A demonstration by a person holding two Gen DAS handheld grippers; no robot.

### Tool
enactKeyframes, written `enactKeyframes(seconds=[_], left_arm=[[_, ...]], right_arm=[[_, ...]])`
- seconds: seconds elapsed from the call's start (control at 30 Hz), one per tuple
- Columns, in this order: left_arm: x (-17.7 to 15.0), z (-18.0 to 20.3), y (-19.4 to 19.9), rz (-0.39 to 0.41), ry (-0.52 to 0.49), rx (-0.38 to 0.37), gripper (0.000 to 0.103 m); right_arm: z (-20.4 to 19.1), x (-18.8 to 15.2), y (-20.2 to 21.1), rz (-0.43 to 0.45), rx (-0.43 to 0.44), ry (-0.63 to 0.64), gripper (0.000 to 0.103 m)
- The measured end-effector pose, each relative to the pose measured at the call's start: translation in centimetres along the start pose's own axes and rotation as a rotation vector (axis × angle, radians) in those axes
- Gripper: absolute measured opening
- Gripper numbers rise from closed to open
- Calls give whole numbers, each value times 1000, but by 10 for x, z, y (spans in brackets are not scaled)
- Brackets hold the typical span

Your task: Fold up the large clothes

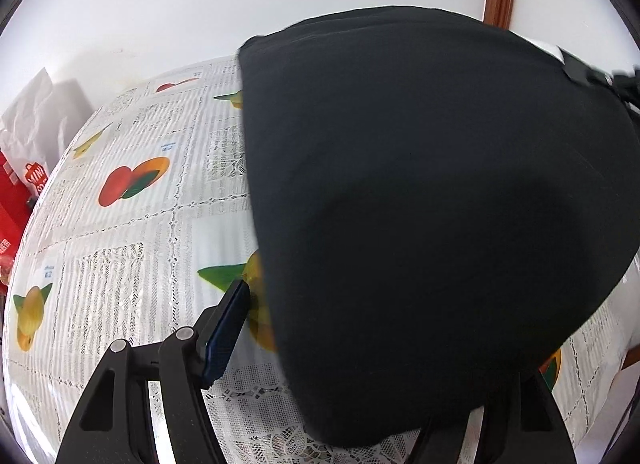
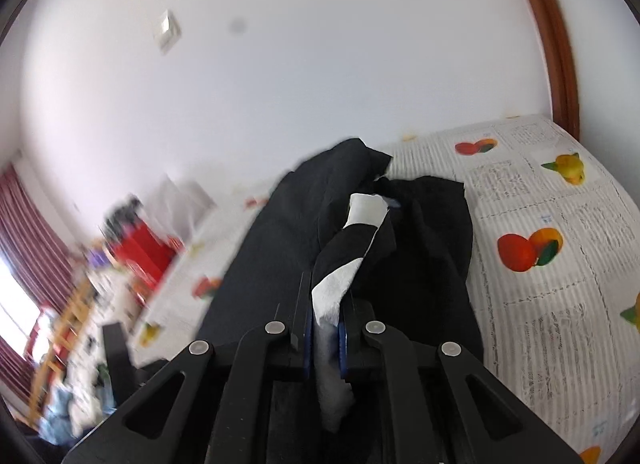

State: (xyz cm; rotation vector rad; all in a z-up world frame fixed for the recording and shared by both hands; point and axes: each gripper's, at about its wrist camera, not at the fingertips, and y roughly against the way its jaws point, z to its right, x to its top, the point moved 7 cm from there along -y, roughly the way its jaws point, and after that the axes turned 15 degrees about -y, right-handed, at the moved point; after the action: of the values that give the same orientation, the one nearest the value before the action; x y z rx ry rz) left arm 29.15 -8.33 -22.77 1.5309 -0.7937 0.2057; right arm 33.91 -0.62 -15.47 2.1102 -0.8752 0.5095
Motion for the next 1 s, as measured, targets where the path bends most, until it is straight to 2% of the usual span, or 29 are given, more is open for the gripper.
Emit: enactKeyframes(seconds=[0.1,0.23,0.33,0.5,0.6,0.7,0.8,0.87,0.93,1.0], left_arm=[[2,-1,-2,-4,-5,2,69],[3,-2,-4,-3,-7,-3,69],[2,-1,-2,-1,-12,-6,69],[-7,-8,8,-13,-20,-55,68],[-19,-10,21,10,-29,-102,67],[-28,-9,44,63,-33,-140,67],[-26,-12,67,132,-22,-163,67],[-21,-14,78,174,-19,-162,67],[-13,-17,84,205,-14,-143,67],[-5,-20,78,198,-12,-126,67]], right_arm=[[35,-7,0,0,-114,-19,9],[72,-23,-4,-49,-209,-59,9],[84,-29,3,-53,-296,-5,11],[75,-32,25,-45,-358,102,19],[53,-24,38,17,-366,163,26],[31,-19,43,49,-309,178,32],[23,-21,31,17,-210,116,37],[32,-25,15,-15,-226,70,37],[48,-29,1,-42,-267,22,35],[55,-35,0,-47,-238,19,0]])
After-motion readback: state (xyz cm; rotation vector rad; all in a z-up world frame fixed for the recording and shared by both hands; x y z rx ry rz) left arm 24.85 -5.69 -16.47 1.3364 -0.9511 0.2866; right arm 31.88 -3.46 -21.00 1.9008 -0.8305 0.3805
